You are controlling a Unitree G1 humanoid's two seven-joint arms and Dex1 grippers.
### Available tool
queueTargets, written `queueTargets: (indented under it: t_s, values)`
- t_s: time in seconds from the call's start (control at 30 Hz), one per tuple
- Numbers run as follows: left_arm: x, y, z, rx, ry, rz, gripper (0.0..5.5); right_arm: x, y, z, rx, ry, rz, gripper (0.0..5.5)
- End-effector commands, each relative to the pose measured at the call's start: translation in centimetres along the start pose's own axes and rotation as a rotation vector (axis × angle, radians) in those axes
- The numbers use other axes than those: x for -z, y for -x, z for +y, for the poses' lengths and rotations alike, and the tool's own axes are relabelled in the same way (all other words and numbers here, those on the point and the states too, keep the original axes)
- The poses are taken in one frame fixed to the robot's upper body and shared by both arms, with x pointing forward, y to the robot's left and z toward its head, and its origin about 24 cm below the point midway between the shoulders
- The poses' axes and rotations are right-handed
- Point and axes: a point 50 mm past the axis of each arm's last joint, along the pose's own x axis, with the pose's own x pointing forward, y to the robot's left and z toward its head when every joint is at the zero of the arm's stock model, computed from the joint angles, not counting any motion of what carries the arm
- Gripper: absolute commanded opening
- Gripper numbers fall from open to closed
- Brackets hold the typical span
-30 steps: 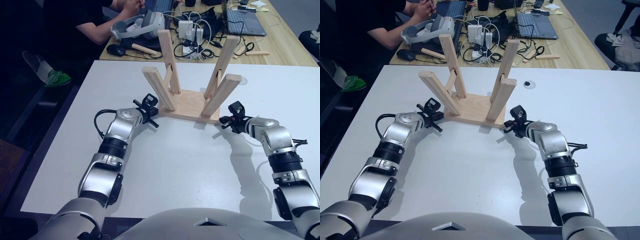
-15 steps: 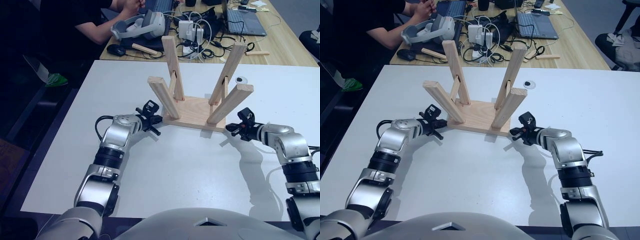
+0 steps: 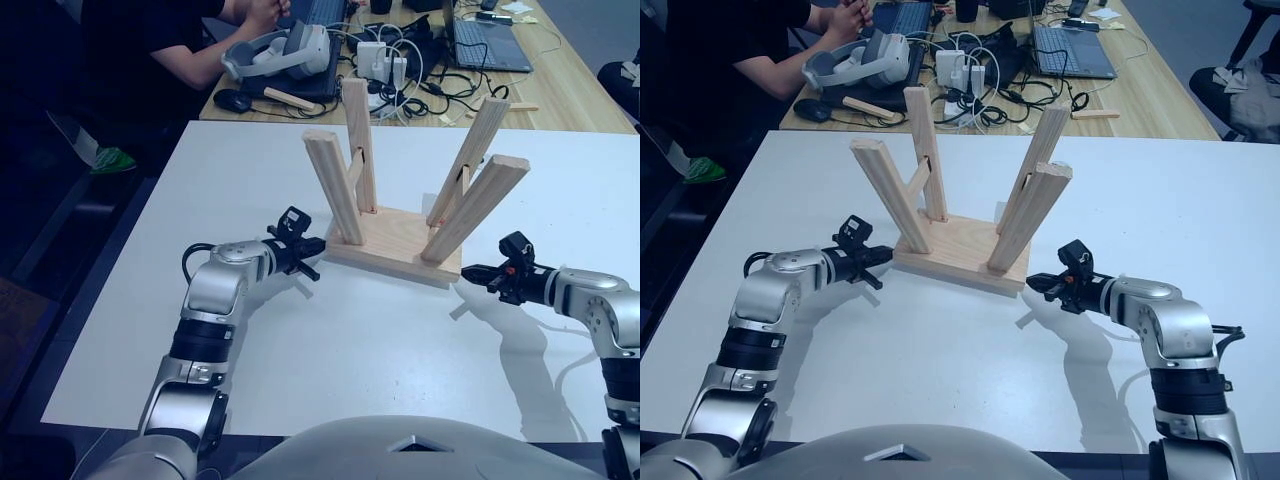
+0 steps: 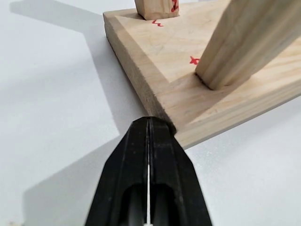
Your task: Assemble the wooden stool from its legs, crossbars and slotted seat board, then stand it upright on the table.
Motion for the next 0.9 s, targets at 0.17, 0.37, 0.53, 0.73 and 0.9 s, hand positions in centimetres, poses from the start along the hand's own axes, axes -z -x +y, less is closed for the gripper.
queueTargets:
  t_s: [0.17, 0.37, 0.53, 0.73, 0.9]
  values:
    - [-2.3, -1.1, -4.0, 0.330, 0.037, -0.141, 0.01, -3.3, -0.7, 3.3, -0.300, 0.025, -0.175, 0.00]
    - [-3.2, -0.7, -4.4, 0.383, 0.053, -0.196, 0.01, -3.6, -0.6, 3.5, -0.326, 0.008, -0.207, 0.00]
    - [-3.9, -0.4, -4.8, 0.433, 0.062, -0.240, 0.01, -4.1, -0.6, 3.6, -0.347, -0.004, -0.239, 0.00]
    - [-4.6, -0.2, -5.3, 0.471, 0.069, -0.290, 0.01, -4.4, -0.6, 3.8, -0.362, -0.015, -0.270, 0.00]
    - [-5.5, 0.2, -5.7, 0.517, 0.080, -0.356, 0.01, -4.8, -0.5, 3.8, -0.375, -0.026, -0.294, 0.00]
